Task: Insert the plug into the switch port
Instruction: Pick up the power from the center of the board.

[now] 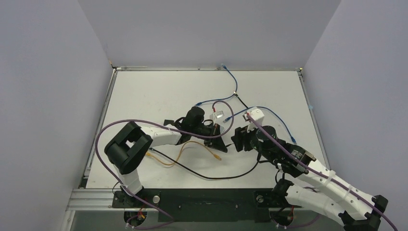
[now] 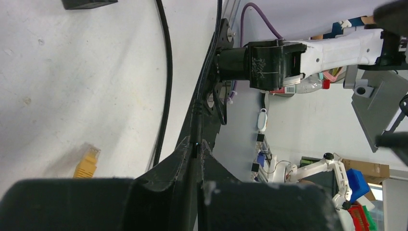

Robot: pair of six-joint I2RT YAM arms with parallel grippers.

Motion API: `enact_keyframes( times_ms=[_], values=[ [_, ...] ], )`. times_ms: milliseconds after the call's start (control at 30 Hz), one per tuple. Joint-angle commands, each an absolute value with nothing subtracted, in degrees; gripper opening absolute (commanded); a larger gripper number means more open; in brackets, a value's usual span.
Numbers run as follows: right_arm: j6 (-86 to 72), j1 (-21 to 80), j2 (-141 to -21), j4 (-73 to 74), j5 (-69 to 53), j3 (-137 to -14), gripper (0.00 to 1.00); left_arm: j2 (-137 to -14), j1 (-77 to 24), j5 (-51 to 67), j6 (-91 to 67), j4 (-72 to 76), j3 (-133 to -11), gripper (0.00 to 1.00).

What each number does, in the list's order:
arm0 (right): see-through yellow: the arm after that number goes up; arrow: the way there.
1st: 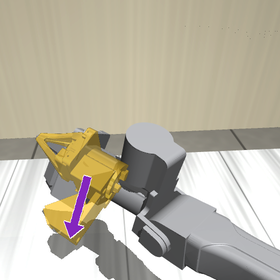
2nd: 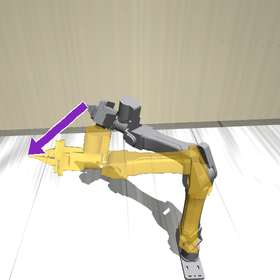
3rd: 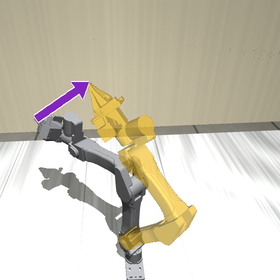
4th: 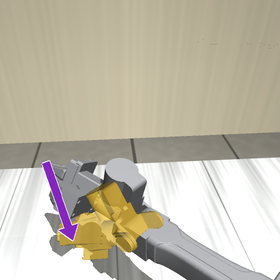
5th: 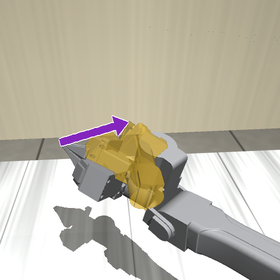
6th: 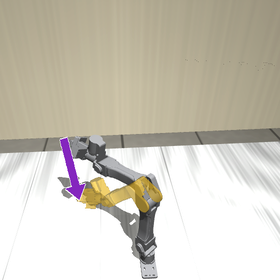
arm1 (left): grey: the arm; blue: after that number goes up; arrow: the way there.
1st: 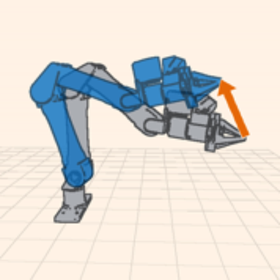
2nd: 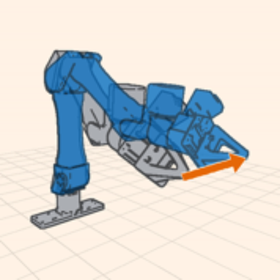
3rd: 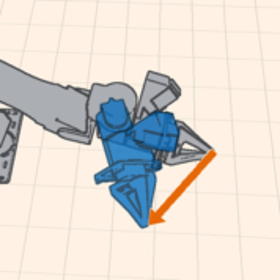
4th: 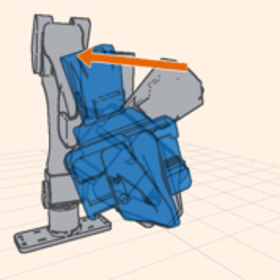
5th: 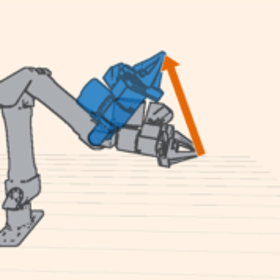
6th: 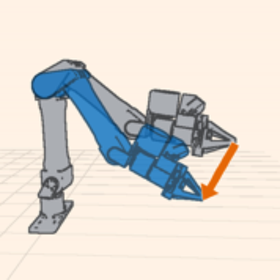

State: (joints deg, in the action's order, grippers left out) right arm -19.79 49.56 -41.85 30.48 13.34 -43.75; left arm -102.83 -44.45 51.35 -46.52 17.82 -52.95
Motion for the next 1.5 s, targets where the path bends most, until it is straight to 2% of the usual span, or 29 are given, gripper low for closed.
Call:
enact_keyframes(
  times_ms=[0, 200, 367, 600, 767, 1000, 1467],
  values=[
    [-5.4, 53.58, -44.52, 32.52, 1.25, -48.56, 0.56, -97.57, -44.37, 53.85, -42.47, 12.11, -53.27, 0.0],
    [11.99, 61.44, -41.26, 33.99, -1.6, -47.16, 0.55, -93.71, -44.34, 54.46, -39.22, 6.64, -52.47, 0.0],
    [23.31, 63.33, -38.78, 36.29, -4.0, -46.82, 0.56, -91.05, -44.32, 54.92, -37.76, 3.43, -51.46, 0.0],
    [34.87, 66.18, -41.81, 42.38, -7.04, -47.93, 0.57, -88.15, -44.35, 55.59, -35.54, -2.86, -51.32, 0.0],
    [37.94, 67.99, -43.3, 40.33, -4.15, -47.25, 0.55, -86.78, -44.32, 55.99, -34.41, -5.37, -51.49, 0.0],
    [40.75, 68.64, -45.63, 37.0, -3.26, -46.73, 0.44, -86.79, -44.33, 57.21, -33.38, -5.86, -51.16, 0.0],
    [43.66, 68.77, -51.12, 34.18, -2.55, -47.03, 0.34, -85.8, -44.32, 59.08, -32.92, -5.73, -50.33, 0.0]
  ],
)
